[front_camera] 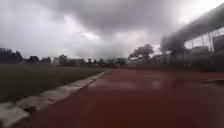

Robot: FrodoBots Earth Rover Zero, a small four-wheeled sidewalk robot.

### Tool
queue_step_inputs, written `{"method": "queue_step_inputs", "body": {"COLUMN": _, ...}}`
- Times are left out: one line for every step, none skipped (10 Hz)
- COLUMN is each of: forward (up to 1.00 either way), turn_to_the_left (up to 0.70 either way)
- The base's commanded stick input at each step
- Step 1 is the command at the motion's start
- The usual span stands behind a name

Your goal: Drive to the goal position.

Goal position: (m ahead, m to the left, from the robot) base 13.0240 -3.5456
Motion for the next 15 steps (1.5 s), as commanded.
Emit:
{"method": "queue_step_inputs", "body": {"forward": 0.5, "turn_to_the_left": 0.0}}
{"method": "queue_step_inputs", "body": {"forward": 0.5, "turn_to_the_left": 0.0}}
{"method": "queue_step_inputs", "body": {"forward": 0.5, "turn_to_the_left": 0.0}}
{"method": "queue_step_inputs", "body": {"forward": 0.5, "turn_to_the_left": 0.0}}
{"method": "queue_step_inputs", "body": {"forward": 0.5, "turn_to_the_left": 0.0}}
{"method": "queue_step_inputs", "body": {"forward": 0.5, "turn_to_the_left": 0.0}}
{"method": "queue_step_inputs", "body": {"forward": 0.5, "turn_to_the_left": 0.0}}
{"method": "queue_step_inputs", "body": {"forward": 0.5, "turn_to_the_left": 0.0}}
{"method": "queue_step_inputs", "body": {"forward": 0.5, "turn_to_the_left": 0.0}}
{"method": "queue_step_inputs", "body": {"forward": 0.5, "turn_to_the_left": 0.0}}
{"method": "queue_step_inputs", "body": {"forward": 0.5, "turn_to_the_left": 0.0}}
{"method": "queue_step_inputs", "body": {"forward": 0.5, "turn_to_the_left": 0.0}}
{"method": "queue_step_inputs", "body": {"forward": 0.5, "turn_to_the_left": 0.0}}
{"method": "queue_step_inputs", "body": {"forward": 0.5, "turn_to_the_left": 0.0}}
{"method": "queue_step_inputs", "body": {"forward": 0.5, "turn_to_the_left": 0.0}}
